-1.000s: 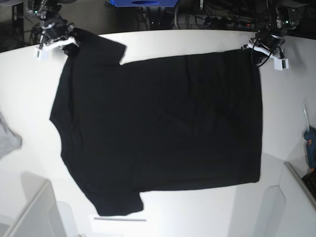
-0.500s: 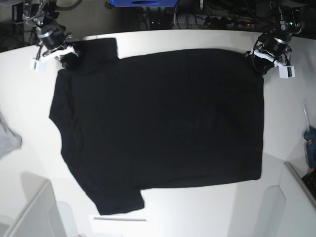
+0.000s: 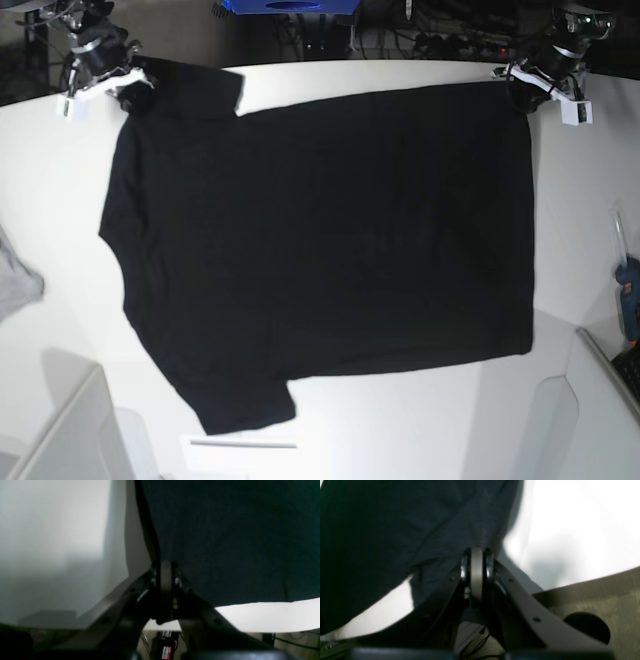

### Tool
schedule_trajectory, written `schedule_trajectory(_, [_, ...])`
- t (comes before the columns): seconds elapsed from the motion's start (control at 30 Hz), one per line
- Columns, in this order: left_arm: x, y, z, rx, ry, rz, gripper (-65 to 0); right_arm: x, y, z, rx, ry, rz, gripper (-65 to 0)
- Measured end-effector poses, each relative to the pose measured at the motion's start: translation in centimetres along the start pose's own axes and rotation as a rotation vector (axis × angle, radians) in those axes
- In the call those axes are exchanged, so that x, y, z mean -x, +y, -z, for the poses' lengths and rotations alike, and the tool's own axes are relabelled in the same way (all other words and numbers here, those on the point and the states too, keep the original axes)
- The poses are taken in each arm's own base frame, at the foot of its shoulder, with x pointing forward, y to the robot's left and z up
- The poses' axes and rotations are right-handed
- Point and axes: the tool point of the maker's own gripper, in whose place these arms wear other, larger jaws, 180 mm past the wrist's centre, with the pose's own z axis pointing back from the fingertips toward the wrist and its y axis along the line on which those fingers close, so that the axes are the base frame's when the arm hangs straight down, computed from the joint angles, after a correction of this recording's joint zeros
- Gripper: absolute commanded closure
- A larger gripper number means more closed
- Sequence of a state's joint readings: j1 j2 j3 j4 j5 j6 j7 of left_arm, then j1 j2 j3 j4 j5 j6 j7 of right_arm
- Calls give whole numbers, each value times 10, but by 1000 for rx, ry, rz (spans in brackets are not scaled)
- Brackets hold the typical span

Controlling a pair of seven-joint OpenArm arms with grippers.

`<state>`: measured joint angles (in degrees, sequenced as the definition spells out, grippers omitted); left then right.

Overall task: Fold the T-shirt properly
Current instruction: 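Drag the shirt by its shoulders toward the robot with both grippers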

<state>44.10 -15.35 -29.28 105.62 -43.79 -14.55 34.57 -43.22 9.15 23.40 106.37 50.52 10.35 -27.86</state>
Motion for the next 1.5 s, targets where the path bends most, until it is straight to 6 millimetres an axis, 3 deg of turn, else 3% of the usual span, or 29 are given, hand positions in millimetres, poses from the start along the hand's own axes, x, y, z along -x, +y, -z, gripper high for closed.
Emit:
schedule_trajectory(0.17, [8,11,-9,-31,18,-1,0,9,0,-10,7,23,-7,0])
schedule_trajectory(0.67, [10,5,-18,-23,27,24,0,50,-11,-35,63,103,61,0])
schedule_trajectory(0.83, [17,4,-25,-24,47,31,0,22,-9,-43,45,9,10,0])
schedule_trajectory(1.0, [9,-2,-25,-10,26,39,0,16,-4,-38,29,-1,3,0])
schedule_trajectory(1.1, [-1,-8,-22,5,-5,35,0,-2,5,-29,0,-48,-10,0])
schedule_trajectory(1.17, [-8,-16,-20,43,-36,-24,0,-1,8,-23,-11,-13,-16,0])
schedule_trajectory(1.4, [-46,-9,-23,60,-153,-111,0,-18,26,-4,-61,6,-40,0])
schedule_trajectory(1.5, [-50,-13,-21,74,-165,-109,0,-23,31,2,-73,20,-53,0])
